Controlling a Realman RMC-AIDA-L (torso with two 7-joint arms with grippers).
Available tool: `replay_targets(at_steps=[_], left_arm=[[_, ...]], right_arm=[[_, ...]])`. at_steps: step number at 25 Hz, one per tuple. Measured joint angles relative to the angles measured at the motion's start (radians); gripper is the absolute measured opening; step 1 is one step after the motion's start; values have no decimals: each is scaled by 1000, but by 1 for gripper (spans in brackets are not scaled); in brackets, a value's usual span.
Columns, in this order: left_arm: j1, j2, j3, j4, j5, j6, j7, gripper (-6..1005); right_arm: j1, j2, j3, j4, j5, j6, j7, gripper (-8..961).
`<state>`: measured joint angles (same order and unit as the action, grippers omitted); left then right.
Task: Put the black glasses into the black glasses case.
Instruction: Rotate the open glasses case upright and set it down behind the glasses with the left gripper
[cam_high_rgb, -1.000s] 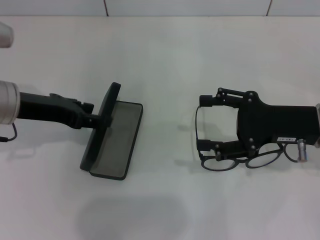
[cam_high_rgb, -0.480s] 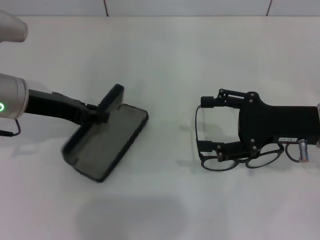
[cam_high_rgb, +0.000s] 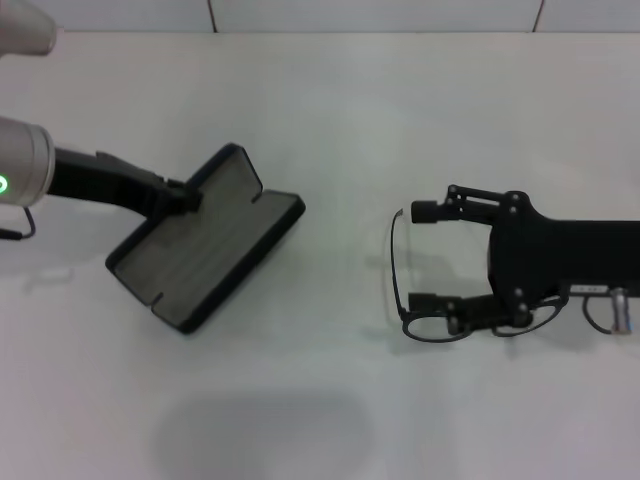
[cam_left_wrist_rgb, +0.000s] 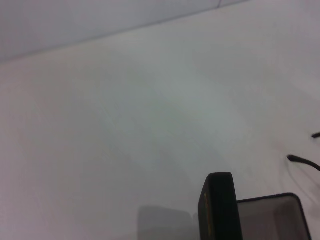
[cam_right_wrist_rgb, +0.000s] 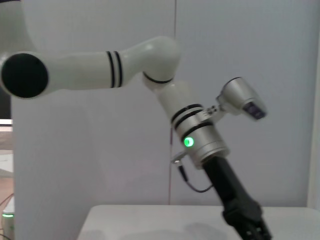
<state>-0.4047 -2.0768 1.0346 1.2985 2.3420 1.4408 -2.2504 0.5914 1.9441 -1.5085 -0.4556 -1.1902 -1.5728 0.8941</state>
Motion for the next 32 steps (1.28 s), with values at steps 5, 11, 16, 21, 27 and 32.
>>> replay_targets(at_steps=[5, 11, 16, 21, 27, 32], left_arm=[[-35, 9, -16, -3, -15, -40, 134, 227], [-125, -4, 37, -69, -24, -156, 430, 209], [-253, 9, 118, -215, 41, -201, 506, 208], [-290, 9, 130, -246, 82, -125, 607, 208], [-317, -8, 132, -248, 67, -58, 667, 208], [-317, -12, 177, -244, 21, -73, 673, 207]], right_arm=[[-9, -3, 0, 0, -28, -65, -48, 868], [-21, 27, 0, 0, -78, -78, -108, 868], [-45, 43, 0, 0, -98, -80, -146, 869], [-61, 47, 1, 0, -94, -82, -153, 869], [-86, 52, 14, -19, -94, -82, -153, 869], [-91, 54, 15, -19, -94, -83, -153, 869]])
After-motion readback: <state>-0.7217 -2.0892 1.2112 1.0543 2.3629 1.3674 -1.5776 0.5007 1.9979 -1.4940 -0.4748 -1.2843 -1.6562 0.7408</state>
